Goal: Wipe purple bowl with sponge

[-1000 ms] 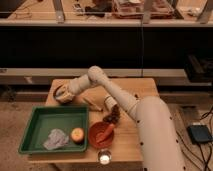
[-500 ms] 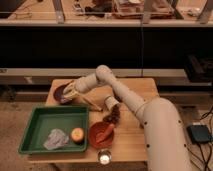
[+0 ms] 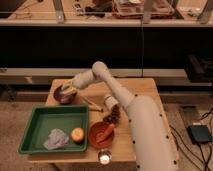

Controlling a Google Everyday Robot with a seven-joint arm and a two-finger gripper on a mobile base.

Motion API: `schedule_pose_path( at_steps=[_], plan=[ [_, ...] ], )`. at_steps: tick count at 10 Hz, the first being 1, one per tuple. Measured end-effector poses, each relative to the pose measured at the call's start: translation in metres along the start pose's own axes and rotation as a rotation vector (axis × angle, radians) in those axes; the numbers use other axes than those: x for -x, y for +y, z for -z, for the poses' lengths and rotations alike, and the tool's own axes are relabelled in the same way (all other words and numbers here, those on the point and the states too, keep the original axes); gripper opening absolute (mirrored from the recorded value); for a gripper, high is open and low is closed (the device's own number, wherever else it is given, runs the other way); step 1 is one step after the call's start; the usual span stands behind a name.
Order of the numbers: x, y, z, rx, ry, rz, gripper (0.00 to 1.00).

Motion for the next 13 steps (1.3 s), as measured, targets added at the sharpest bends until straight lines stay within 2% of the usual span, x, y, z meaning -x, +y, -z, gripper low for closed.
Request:
schedule_pose_path(
  at_steps=[5, 6, 8, 10, 12, 13],
  plan=[
    [0.007, -0.008, -0.051, 0.061, -0.040, 0.012, 0.00],
    [0.010, -0.006, -0.055, 0.079, -0.048, 0.019, 0.00],
    [0.013, 0.001, -0.058, 0.106, -0.056, 0.027, 0.00],
    [0.022, 0.020, -0.061, 0.148, -0.070, 0.036, 0.00],
    [0.024, 0.032, -0.049, 0.165, -0.073, 0.040, 0.00],
    [0.023, 0.038, -0.038, 0.157, -0.069, 0.040, 0.00]
  ],
)
